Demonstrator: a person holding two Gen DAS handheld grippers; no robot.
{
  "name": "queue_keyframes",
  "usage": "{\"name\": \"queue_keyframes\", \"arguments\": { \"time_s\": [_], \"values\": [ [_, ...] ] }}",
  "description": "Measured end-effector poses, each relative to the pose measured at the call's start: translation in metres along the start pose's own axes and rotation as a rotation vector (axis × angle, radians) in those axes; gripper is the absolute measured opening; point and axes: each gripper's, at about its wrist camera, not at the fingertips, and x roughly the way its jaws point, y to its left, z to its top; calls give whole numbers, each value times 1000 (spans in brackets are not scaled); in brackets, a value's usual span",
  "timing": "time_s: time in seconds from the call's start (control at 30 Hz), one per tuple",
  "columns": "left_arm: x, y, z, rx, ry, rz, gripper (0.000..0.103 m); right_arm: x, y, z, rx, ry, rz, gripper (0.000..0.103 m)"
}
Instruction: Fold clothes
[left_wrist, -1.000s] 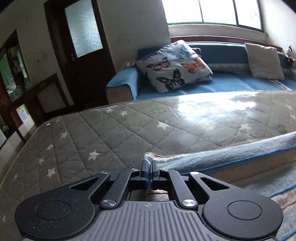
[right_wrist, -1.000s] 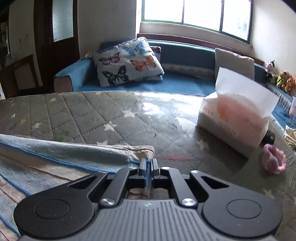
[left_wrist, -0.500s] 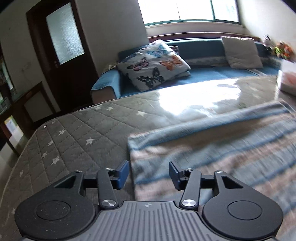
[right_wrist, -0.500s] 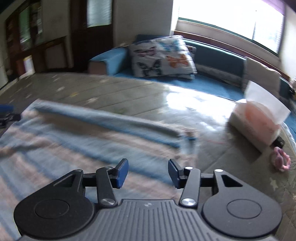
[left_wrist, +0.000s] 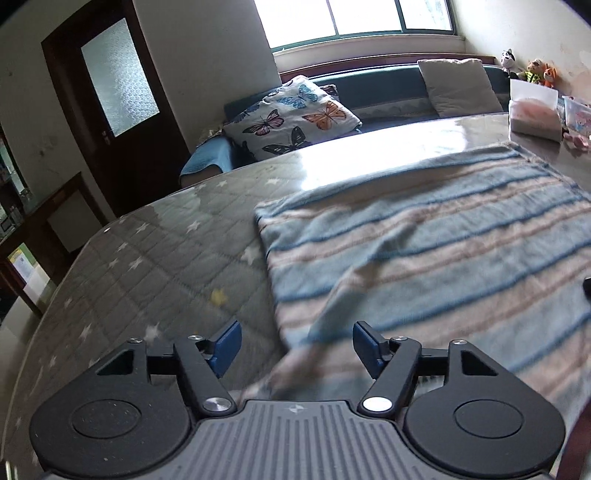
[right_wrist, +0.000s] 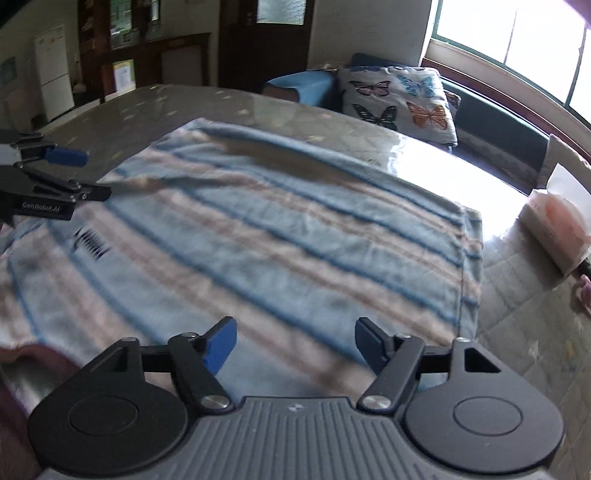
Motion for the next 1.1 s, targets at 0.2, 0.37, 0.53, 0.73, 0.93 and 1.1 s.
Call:
{"name": "queue_keyframes", "arguments": {
  "time_s": [0.2,0.37,0.53,0.73,0.93,1.1],
  "values": [
    [-28,7,-32,-30,-11,34,78,-26,19,-25,-24,-14,-3,78],
    [-47,9,-56,-49,-14,64,81,-41,26,-45,-32,-20,-14,83],
    [-64,8,-75,-25,-32,102,88,-59,29,-65,-11,-37,-24,84],
    [-74,14,-88,-43,-32,133,91,-76,28,-90,39,-44,-1,86],
    [-75,16,-91,-56,-24,148,92,-92,8,-106,174,-78,4,86],
    [-77,14,-89,-53,-23,153,92,-101,-7,-121,223,-64,-25,86]
  ]
}}
